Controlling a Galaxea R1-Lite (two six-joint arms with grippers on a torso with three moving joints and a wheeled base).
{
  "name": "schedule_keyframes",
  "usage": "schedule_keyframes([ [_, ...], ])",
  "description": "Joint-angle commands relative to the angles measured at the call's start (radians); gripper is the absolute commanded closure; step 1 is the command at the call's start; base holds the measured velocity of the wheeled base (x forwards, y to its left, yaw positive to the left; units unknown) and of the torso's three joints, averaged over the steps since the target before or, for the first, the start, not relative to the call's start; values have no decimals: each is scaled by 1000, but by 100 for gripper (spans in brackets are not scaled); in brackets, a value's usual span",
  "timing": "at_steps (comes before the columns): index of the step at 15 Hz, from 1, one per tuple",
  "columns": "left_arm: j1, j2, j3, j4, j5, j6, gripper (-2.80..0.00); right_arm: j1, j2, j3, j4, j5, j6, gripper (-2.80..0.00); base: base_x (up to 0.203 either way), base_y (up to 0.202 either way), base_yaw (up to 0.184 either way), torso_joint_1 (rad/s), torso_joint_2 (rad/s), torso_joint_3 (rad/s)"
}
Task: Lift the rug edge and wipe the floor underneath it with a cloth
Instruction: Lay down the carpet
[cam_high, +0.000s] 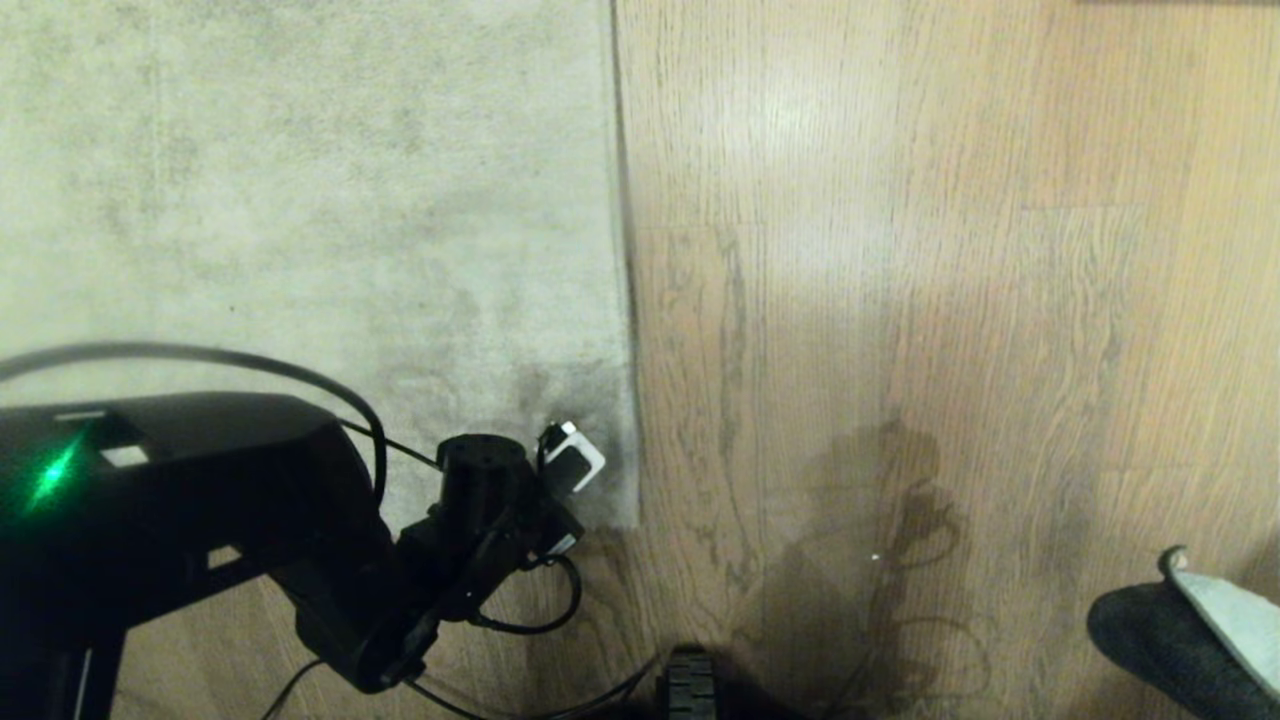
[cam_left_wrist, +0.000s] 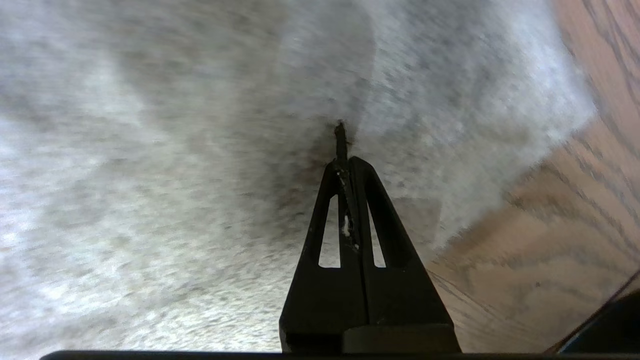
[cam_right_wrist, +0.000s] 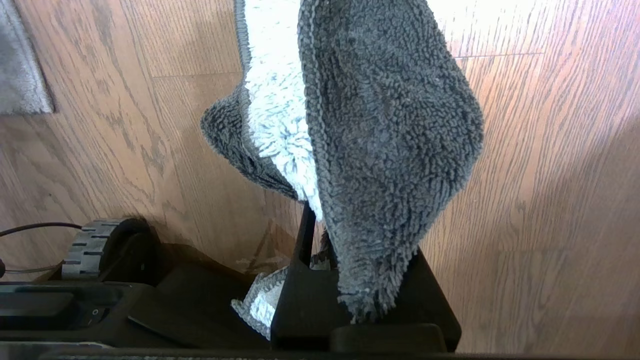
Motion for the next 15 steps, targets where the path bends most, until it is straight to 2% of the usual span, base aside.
schedule_keyframes([
  [1, -6, -39, 0, -8, 0, -11, 0, 1, 0, 0, 0, 0, 1, 0, 0, 0, 0, 0, 0, 0],
  [5, 4, -138, 9, -1, 2, -22, 0, 1, 0, 0, 1, 0, 1, 0, 0, 0, 0, 0, 0, 0],
  [7, 9, -190, 25, 8, 1, -61, 0, 0, 1, 0, 1, 0, 0, 0, 0, 0, 0, 0, 0, 0],
  [10, 10, -290, 133, 9, 4, -126, 0, 1, 0, 0, 0, 0, 1, 0, 0, 0, 0, 0, 0, 0],
  [15, 60, -462, 293, 12, 3, -160, 0, 1, 1, 0, 1, 0, 1, 0, 0, 0, 0, 0, 0, 0],
])
